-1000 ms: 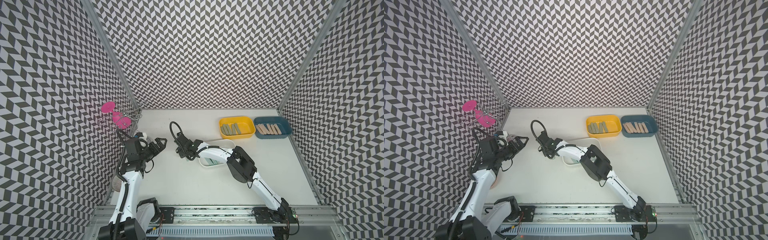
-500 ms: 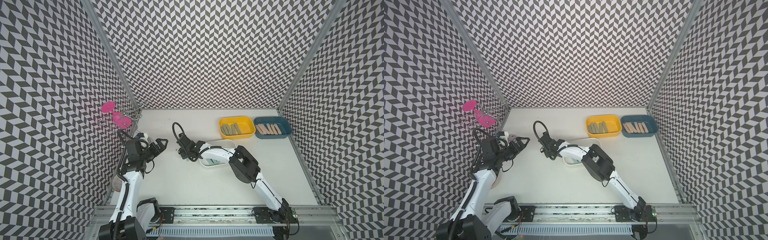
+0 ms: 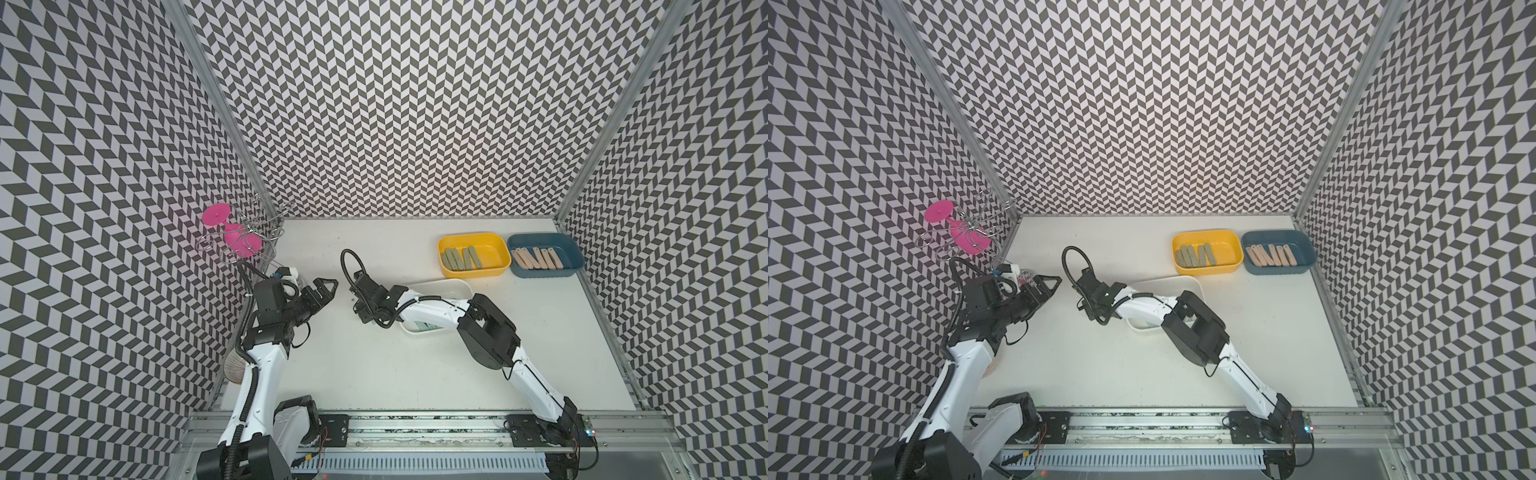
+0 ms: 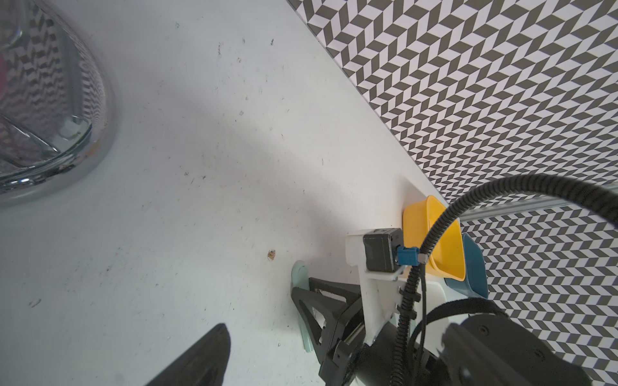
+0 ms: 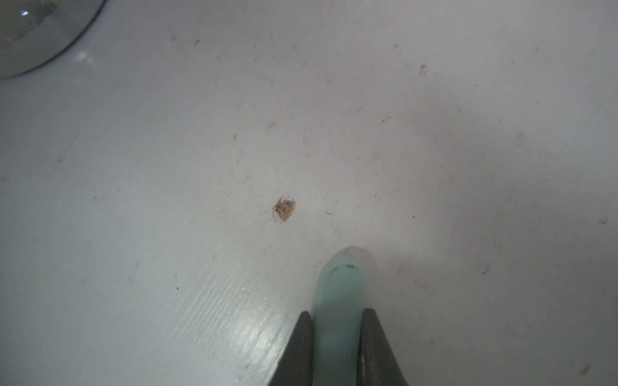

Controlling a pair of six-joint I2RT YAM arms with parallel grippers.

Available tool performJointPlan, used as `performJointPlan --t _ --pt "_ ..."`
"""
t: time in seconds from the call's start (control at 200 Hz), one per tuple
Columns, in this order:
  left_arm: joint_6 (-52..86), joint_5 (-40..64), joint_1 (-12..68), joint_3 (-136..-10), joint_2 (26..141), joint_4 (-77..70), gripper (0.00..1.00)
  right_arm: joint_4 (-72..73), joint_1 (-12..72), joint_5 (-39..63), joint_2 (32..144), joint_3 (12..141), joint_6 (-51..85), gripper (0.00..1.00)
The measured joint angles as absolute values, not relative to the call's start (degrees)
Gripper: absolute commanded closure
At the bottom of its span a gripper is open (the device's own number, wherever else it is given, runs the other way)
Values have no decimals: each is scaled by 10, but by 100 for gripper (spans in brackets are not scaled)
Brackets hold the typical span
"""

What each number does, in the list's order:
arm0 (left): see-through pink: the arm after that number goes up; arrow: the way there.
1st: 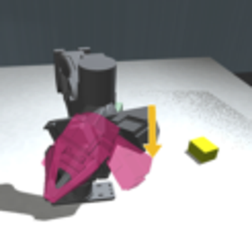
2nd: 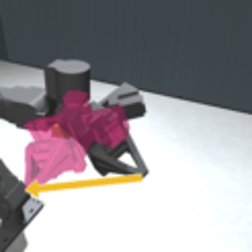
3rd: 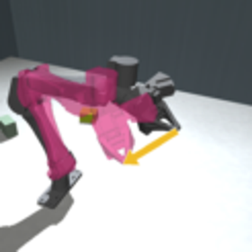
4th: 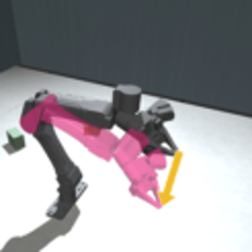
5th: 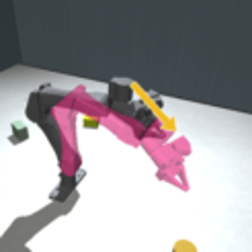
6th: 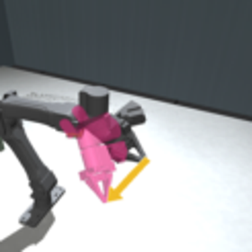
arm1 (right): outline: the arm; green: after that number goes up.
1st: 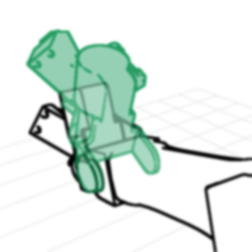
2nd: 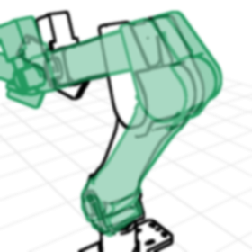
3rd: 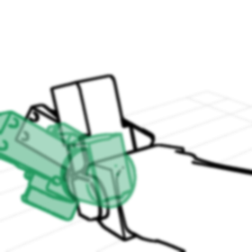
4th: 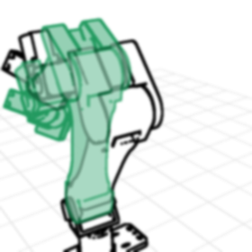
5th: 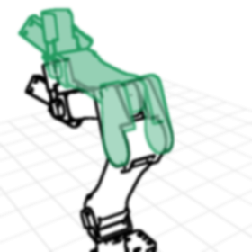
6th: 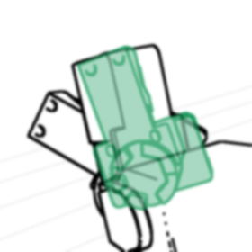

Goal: Place the fruit knives into the storage box by color
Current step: Pick up the fruit knife from the center of the board.

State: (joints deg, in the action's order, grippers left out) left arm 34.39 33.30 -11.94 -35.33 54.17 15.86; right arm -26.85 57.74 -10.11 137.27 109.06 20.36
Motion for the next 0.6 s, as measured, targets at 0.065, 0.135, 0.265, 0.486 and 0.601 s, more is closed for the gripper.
performJointPlan --t 0.065,0.135,0.265,0.486,0.601 --pt "344 333 -116 -353 539 159 0 -274 577 -99 1373 1093 203 89" --pt "344 333 -115 -353 537 159 0 -277 577 -96 1372 1095 203 89" --pt "346 331 -111 -353 537 159 0 -285 577 -96 1358 1095 204 90" --pt "348 326 -97 -355 536 159 0 -268 567 -109 1262 1080 205 90" --pt "352 321 -81 -361 537 159 0 -244 550 -115 1183 1038 206 90"
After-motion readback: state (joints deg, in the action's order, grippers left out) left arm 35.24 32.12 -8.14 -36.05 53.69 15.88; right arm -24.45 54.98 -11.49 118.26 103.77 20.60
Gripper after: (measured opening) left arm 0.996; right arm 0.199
